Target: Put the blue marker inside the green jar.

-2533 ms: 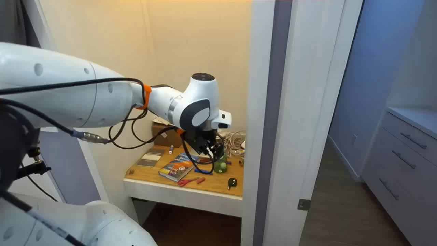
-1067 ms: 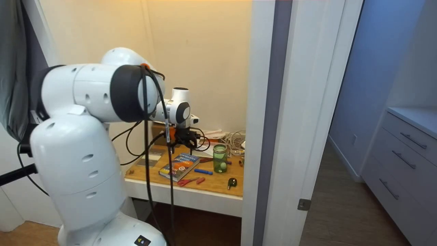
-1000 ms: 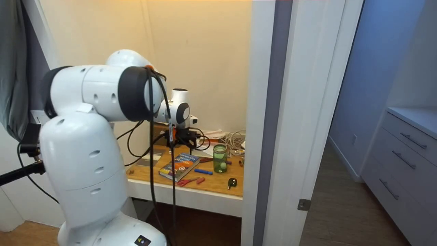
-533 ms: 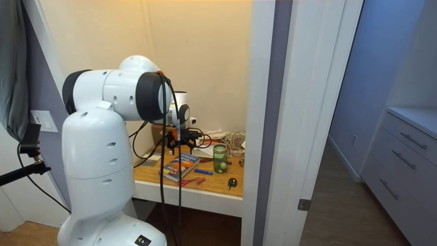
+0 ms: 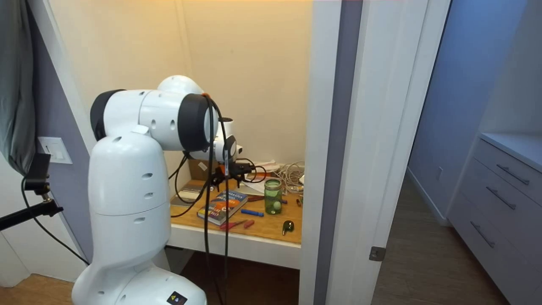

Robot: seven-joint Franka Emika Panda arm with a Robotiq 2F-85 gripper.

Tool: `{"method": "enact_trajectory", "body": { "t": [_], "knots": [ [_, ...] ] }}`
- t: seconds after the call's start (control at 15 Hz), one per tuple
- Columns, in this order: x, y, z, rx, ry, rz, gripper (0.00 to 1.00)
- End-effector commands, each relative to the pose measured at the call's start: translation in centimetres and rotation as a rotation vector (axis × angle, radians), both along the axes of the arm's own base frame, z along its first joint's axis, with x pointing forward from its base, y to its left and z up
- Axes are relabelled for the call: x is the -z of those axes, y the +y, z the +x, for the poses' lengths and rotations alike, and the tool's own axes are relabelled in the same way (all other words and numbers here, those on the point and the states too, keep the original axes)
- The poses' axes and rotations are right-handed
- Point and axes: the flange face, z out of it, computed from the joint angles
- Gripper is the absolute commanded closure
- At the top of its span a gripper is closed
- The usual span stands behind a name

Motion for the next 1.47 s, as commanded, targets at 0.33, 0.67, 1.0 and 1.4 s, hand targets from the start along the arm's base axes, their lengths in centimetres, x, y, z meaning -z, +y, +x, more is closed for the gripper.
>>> {"method": "enact_trajectory", "body": {
  "t": [0.33, 0.67, 1.0, 1.4],
  "knots": [
    [5.3, 0.4, 3.4, -0.373, -0.154, 0.110, 0.00],
    [5.7, 0.0, 3.1, -0.360, -0.141, 0.087, 0.00],
    [8.0, 0.9, 2.8, -0.581, -0.046, 0.006, 0.00],
    [9.4, 1.8, 4.0, -0.715, -0.014, -0.137, 0.00]
  ]
}}
